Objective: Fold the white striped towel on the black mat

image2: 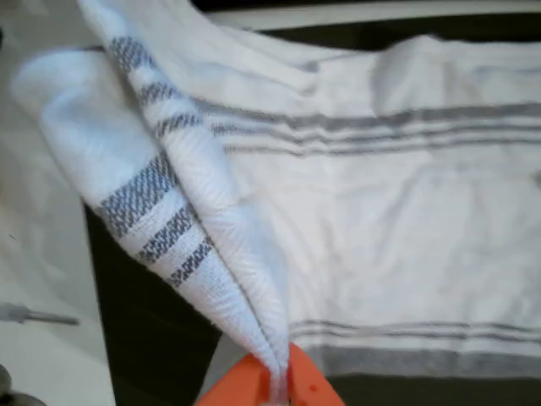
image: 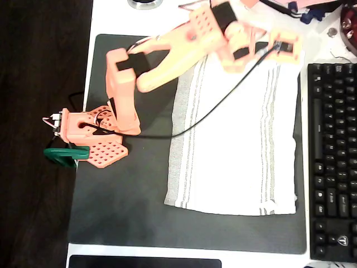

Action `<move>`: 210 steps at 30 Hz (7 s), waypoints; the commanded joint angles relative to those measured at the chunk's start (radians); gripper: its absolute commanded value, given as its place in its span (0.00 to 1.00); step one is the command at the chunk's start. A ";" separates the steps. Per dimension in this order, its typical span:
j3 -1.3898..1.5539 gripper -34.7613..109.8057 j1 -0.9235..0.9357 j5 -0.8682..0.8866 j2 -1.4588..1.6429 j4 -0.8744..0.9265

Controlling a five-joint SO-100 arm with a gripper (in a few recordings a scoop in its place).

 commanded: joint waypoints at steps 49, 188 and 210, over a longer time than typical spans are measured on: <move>1.221 0.32 0.545 -0.451 0.976 -0.403; 0.500 0.41 0.482 0.067 0.250 -0.520; 0.290 0.24 0.377 0.179 -0.307 -0.673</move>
